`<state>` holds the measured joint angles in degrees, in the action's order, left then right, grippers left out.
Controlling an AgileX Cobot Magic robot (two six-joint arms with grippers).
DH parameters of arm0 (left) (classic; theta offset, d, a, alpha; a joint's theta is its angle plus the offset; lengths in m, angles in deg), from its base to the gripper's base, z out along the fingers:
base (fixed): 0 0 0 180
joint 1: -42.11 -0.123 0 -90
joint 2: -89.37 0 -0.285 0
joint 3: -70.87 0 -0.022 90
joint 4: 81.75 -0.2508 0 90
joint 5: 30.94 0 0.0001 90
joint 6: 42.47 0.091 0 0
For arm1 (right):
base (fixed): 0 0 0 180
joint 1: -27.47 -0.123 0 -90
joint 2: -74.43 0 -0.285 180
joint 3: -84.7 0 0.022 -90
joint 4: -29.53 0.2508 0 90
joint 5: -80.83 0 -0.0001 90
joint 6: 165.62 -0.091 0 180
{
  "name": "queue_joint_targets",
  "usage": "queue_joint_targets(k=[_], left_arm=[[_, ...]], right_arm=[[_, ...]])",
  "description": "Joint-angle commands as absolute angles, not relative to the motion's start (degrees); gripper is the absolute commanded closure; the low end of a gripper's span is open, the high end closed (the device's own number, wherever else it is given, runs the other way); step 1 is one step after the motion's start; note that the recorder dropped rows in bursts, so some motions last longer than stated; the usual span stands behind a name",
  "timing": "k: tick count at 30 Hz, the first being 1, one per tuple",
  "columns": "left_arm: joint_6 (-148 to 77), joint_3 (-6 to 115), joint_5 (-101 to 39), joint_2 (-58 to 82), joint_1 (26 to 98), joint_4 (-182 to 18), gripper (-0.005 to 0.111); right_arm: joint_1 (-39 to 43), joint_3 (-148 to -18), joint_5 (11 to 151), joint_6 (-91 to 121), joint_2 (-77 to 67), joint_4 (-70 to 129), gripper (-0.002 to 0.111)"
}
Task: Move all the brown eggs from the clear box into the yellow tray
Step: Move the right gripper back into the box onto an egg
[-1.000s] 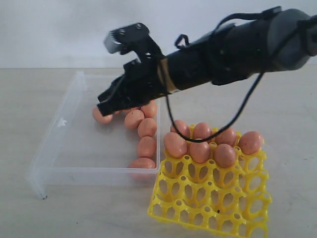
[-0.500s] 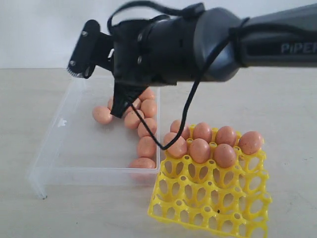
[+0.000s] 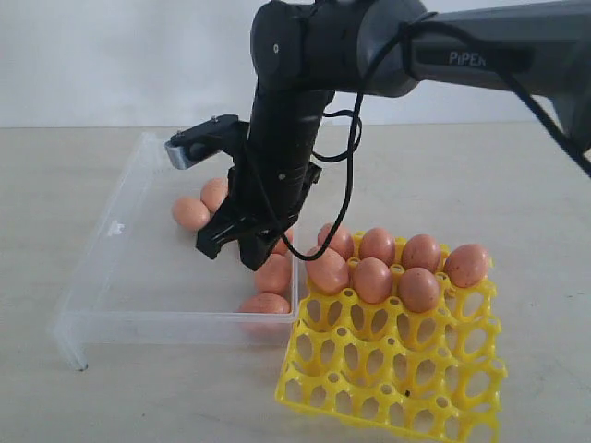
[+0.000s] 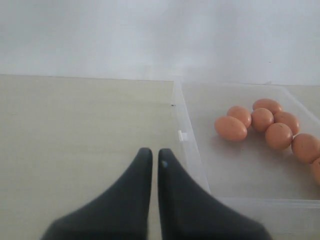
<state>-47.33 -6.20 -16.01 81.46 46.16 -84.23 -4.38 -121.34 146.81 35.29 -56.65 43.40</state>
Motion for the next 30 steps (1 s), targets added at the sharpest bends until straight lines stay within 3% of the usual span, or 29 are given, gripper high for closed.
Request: queue_joint_targets(k=[1,2,5,6,17,30], left_arm=[[-47.2,-6.4,-16.6,81.6,46.0,-84.1,0.103],[-47.2,-6.4,-16.6,81.6,46.0,-84.1,0.103],[-47.2,-6.4,-16.6,81.6,46.0,-84.1,0.103],[-47.2,-6.4,-16.6,81.6,46.0,-84.1,0.103],[-47.2,-6.4,-16.6,81.6,46.0,-84.1,0.103],[-47.2,-6.4,-16.6,81.6,46.0,-84.1,0.103]], right_arm=[[-4.1,-121.6,143.7,36.8,-57.8,43.3,0.103],[-4.1,-121.6,142.6,37.8,-57.8,43.3,0.096],[-4.1,-121.6,138.7,38.4,-57.8,43.7,0.056],[-4.1,-121.6,138.0,37.1,-57.8,43.7,0.052],[-4.1,-121.6,121.7,31.8,-58.0,42.1,0.053],[-3.9,-121.6,130.0,11.5,-61.3,31.5,0.053]])
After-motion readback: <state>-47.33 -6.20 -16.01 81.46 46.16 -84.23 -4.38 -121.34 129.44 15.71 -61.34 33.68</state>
